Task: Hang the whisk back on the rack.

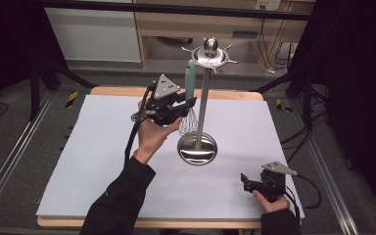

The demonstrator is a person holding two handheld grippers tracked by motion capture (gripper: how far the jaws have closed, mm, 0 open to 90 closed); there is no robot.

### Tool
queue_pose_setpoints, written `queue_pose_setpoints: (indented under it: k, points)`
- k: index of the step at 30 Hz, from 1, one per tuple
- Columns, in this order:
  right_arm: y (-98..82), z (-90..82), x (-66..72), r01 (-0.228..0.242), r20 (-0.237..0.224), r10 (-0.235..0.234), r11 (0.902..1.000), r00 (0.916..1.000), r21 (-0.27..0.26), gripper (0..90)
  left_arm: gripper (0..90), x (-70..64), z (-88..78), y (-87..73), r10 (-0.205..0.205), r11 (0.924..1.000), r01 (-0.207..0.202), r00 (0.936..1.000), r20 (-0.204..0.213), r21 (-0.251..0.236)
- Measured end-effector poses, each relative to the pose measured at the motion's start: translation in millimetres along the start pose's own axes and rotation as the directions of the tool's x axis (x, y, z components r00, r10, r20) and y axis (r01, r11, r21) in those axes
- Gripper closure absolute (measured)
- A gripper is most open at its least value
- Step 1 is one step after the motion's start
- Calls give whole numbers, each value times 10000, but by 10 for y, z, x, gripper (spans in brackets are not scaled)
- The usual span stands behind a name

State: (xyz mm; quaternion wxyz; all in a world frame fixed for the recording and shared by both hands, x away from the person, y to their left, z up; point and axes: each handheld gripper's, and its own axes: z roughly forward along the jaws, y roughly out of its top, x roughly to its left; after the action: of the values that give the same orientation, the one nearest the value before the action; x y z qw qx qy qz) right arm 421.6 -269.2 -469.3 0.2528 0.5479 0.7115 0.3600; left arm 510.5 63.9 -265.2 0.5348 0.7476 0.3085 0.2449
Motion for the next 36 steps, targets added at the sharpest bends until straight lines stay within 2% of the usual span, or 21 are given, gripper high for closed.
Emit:
queue_pose_setpoints:
  k: [5,11,17,19,23,25,27,29,36]
  points:
    - [0,-1,3,-2,24,2,10000,10000,14,73,675,-12,11,-5,205,9998,-205,9997,-108,21]
    - [0,-3,2,-4,26,4,10000,10000,10,73,584,-35,19,-15,245,9997,-245,9997,31,4]
    - [-2,-6,-3,-33,-3,33,10000,10000,-33,72,494,-53,-59,-11,309,9995,-308,9995,76,-105]
    - [-9,13,-15,-16,34,16,10000,10000,23,72,446,-44,-117,-2,173,9997,-172,9998,55,-199]
    - [-14,5,-15,-61,19,61,10000,10000,36,72,391,-34,-179,-23,175,9995,-173,9998,70,-270]
    - [-7,19,-25,-154,107,154,9999,9998,51,70,365,-8,-242,-74,123,9992,-118,9998,141,-374]
    - [-5,22,-36,-33,130,32,10000,9999,35,70,356,4,-256,-90,82,9994,-76,9999,149,-342]
    - [-6,32,-34,-26,189,25,10000,9998,44,69,346,47,-310,-150,-28,9996,29,10000,58,-267]
    - [-9,21,-28,-51,244,50,10000,9997,26,69,311,128,-459,-350,-203,9989,209,9997,140,-411]
